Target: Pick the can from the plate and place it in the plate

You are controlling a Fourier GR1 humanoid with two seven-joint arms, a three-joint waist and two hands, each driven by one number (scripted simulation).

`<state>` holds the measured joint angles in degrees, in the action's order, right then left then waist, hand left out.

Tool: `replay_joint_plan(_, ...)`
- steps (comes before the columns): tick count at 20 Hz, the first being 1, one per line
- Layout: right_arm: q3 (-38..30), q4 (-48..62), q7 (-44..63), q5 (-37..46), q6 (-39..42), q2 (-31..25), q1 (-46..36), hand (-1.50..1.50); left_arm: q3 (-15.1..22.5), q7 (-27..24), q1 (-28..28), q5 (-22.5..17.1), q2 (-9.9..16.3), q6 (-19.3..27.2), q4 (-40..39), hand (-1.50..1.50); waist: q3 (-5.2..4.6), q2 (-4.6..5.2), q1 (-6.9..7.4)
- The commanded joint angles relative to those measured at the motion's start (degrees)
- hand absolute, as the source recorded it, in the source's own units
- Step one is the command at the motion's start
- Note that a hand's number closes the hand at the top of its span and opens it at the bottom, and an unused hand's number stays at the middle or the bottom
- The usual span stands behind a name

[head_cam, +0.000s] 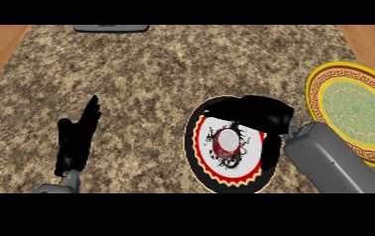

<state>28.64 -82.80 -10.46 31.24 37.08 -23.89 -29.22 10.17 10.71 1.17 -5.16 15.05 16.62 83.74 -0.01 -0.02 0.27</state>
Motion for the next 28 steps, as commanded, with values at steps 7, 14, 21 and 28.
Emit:
replay_joint_plan(7, 0.6, 5.3, -8.6, 10.8, -2.0, 3.3, 3.9, -1.50, -4.1, -2.7, 2.1, 0.8, -1.8, -4.2, -5.0, 0.00, 0.01, 0.10, -0.14)
replay_joint_plan(14, -3.0, 9.0, -8.3, 15.2, -0.4, 7.9, 2.4, -1.50, -7.0, 0.6, 3.1, 1.3, -1.2, -7.0, -2.8, 0.00, 0.01, 0.07, 0.00)
replay_joint_plan(21, -3.3, 8.4, -9.7, 20.1, 0.4, 10.6, 4.7, 1.50, -6.7, -1.2, 1.0, 4.6, -4.3, -6.5, -2.7, 0.00, 0.01, 0.03, -0.07)
replay_joint_plan(28, -5.5, 9.0, -15.1, 22.9, -5.4, 11.4, 1.9, 1.50, -7.6, 2.7, 3.2, 5.8, -4.3, -6.2, -1.2, 0.00, 0.01, 0.02, -0.12)
